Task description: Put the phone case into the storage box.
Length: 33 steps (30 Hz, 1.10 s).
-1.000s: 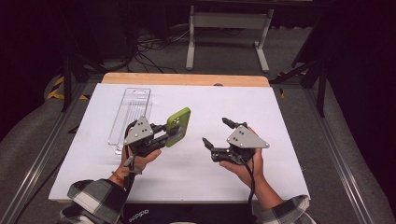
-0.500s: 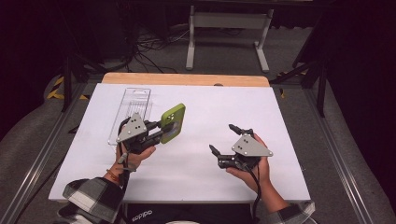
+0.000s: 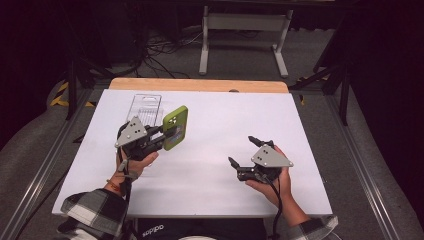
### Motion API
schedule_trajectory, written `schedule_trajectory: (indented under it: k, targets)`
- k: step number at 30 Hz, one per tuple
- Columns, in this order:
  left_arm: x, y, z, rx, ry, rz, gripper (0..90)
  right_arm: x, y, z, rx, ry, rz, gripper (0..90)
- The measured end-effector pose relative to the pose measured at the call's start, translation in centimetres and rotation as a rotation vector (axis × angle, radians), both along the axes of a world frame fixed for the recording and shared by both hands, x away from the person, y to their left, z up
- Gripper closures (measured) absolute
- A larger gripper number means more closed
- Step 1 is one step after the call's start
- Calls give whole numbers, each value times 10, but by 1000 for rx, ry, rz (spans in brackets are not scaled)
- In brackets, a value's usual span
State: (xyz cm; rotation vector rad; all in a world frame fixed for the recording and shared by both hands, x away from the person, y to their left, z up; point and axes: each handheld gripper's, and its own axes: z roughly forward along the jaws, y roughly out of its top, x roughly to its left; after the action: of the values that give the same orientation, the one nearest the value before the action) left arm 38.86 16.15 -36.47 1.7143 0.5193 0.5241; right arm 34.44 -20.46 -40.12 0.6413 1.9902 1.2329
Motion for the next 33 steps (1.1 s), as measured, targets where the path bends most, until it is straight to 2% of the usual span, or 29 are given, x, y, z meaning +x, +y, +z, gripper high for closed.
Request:
schedule_trajectory:
  k: [4,7,11,20,23,33]
  targets:
    - [0,3,2,9,-7,2,773,1,-3,-3,-9,4,-3,127]
    - [1,5,2,9,-6,1,773,2,-6,-1,15,-3,-11,127]
    - [1,7,4,7,-3,8,773,1,-6,-1,7,-14,-12,124]
    - [1,13,8,4,-23,31,773,-2,-7,-1,18,-24,-15,88]
    - [1,16,9,-3,-33,36,773,-2,-8,-2,31,-24,6,72]
    - [3,25,15,-4,-46,48,773,-5,-8,-3,15,-24,-2,63]
